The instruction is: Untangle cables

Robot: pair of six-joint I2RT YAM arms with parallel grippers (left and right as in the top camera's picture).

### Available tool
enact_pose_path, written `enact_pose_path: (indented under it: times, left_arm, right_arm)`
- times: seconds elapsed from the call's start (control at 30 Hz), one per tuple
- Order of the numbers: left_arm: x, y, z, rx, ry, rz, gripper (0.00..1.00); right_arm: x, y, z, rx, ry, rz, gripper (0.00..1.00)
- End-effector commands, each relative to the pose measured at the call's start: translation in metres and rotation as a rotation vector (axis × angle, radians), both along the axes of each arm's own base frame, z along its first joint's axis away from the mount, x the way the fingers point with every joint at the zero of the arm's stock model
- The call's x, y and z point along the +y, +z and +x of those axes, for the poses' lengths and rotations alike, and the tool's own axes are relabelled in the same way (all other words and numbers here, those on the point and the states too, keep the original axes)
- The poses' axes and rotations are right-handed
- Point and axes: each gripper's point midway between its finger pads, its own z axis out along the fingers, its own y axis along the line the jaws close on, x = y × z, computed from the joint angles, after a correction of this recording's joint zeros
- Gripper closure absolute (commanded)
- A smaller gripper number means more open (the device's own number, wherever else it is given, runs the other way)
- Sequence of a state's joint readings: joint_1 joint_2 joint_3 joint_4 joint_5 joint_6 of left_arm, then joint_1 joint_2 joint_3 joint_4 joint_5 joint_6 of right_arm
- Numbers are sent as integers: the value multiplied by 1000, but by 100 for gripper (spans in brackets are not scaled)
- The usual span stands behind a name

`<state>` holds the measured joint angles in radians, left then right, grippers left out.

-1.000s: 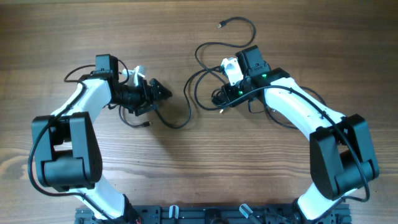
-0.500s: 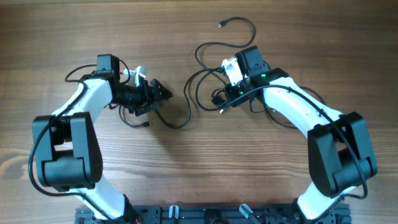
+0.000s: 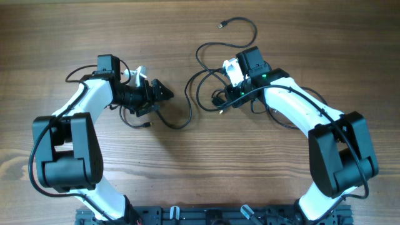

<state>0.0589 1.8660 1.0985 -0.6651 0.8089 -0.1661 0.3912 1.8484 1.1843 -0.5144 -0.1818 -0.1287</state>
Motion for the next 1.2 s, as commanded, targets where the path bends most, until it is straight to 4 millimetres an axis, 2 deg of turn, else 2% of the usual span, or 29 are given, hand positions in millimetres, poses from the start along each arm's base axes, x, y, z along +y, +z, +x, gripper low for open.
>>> enact_pose_path:
  times: [0.0, 0.17, 0.23, 0.3, 0.4, 0.5, 0.57, 0.6, 0.63, 0.7, 0.8, 0.9, 1.03, 1.17]
  left_arm:
    - [-9, 15, -2, -13, -14, -69, 13]
    - [-16, 22, -7, 5, -20, -128, 15]
    - [-18, 26, -9, 10, -24, -156, 14]
    - [-21, 30, -9, 8, -27, -184, 14]
    - [-26, 38, -9, 2, -35, -238, 14]
    - [-32, 50, -9, -7, -45, -315, 14]
    - [-37, 61, -10, -16, -54, -382, 16]
    - [-39, 69, -10, -21, -59, -431, 18]
    - [-40, 75, -11, -22, -62, -469, 20]
    - [-42, 83, -12, -18, -64, -519, 23]
    - [-43, 90, -13, -14, -66, -561, 24]
    - [-44, 91, -14, -13, -70, -570, 23]
    - [-50, 91, -17, -81, -125, -562, 23]
    - [-65, 91, -24, -210, -240, -546, 23]
  right_arm:
    - [2, -14, -2, 15, 5, 4, 68]
    - [1, -24, -3, -9, 5, 13, 69]
    - [1, -26, -5, -4, 5, 11, 78]
    - [1, -26, -5, -5, 4, 12, 82]
    - [3, -21, 0, -17, -31, 35, 96]
    - [15, 1, 6, -9, -93, 138, 96]
    - [32, 33, 7, 12, -113, 288, 96]
    - [42, 64, 6, 52, -150, 427, 96]
    - [46, 81, 5, 81, -179, 503, 96]
    - [45, 113, 3, 146, -251, 647, 96]
    - [34, 143, 4, 253, -378, 793, 96]
    - [23, 160, 4, 358, -445, 904, 96]
    - [18, 166, 2, 461, -498, 968, 96]
    - [19, 172, 5, 515, -549, 1005, 96]
